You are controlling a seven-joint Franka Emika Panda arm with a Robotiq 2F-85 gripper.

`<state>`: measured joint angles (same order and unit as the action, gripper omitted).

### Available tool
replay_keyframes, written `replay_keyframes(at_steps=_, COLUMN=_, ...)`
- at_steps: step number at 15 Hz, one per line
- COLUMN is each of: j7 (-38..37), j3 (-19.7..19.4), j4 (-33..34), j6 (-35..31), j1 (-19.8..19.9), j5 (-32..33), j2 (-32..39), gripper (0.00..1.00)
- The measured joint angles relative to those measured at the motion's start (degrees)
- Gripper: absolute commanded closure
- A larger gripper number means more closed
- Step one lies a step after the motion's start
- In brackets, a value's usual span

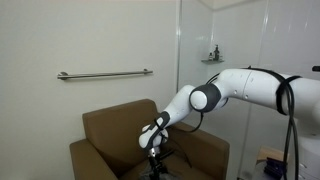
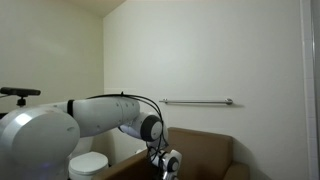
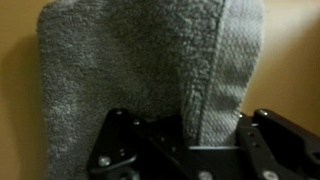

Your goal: Wipe the couch with the cloth

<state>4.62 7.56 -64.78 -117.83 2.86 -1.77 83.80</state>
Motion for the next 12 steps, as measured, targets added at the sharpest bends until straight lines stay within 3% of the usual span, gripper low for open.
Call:
replay_keyframes(at_steps=6, j7=1.33, j3=3.3, j4=0.04, j6=-2.35, j1=-9.61, j5=-0.01, j2=0.23, gripper=0.96)
replay_keyframes(at_steps=12, j7=1.72, j3=-0.92, j4=-0.27, j6=2.06, j1=-7.82, j5=-0.01, j2=0.37, gripper=0.96)
